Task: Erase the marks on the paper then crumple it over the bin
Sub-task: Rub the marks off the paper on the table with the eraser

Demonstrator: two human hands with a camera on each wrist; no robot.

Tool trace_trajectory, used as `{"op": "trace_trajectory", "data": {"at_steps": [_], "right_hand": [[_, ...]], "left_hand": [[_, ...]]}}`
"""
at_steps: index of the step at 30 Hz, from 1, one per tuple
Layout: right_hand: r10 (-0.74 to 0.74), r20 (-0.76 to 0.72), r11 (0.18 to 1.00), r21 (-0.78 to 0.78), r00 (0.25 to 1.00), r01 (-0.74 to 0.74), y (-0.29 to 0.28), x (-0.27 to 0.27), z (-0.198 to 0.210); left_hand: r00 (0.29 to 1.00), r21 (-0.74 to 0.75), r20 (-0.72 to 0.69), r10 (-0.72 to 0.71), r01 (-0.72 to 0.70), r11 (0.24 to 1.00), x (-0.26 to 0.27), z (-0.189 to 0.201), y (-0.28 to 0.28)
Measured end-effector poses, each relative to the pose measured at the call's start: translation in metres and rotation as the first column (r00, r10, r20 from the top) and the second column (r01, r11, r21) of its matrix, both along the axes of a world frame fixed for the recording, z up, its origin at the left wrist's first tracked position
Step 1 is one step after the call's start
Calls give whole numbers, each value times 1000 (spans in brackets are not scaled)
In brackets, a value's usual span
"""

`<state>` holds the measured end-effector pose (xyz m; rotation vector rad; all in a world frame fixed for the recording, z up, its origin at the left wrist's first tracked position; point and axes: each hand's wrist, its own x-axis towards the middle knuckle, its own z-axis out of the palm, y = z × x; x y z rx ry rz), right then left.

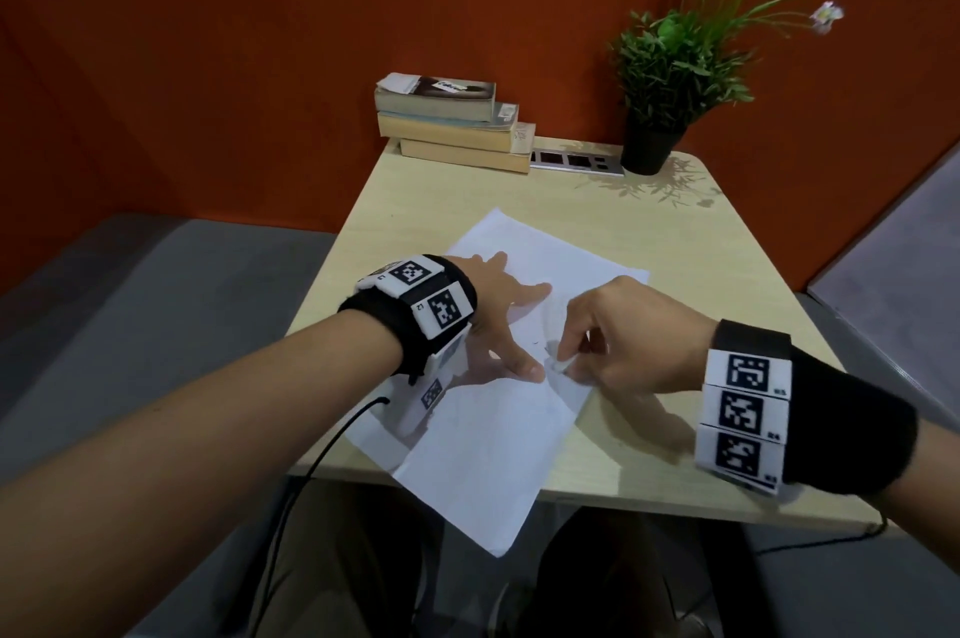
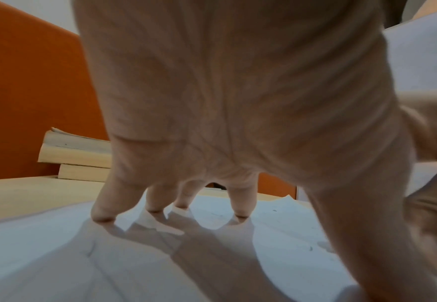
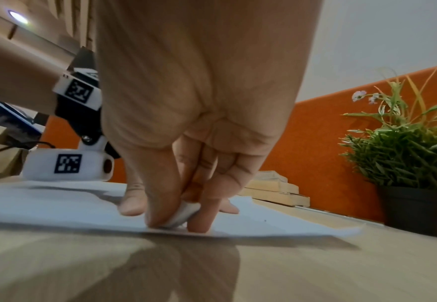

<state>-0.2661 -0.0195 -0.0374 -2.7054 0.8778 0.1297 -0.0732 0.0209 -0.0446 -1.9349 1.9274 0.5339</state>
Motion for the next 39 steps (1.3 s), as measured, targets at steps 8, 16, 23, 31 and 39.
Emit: {"op": "trace_trajectory", "data": {"at_steps": [8,16,23,31,39], "right_hand": [[-113,82,992,-54,990,118,-32,24,-1],[-54,11,999,7,998,54,3,-2,-5],[-15,-19,999,32,1000,16,7,-4,2],[-138,79,988,-62,987,143,-23,31,2],[-11,58,1000,27,998,9,11,-11,-11]], "left_hand": [[997,23,-68,32,-30,999,-2,5,4],[998,33,-46,46,-45,998,-3,3,5],[999,36,-35,41,-40,999,-5,6,7],[1000,17,-7,-19,19,1000,-14,18,16],[998,36,-53,18,-16,999,-4,0,6]]}}
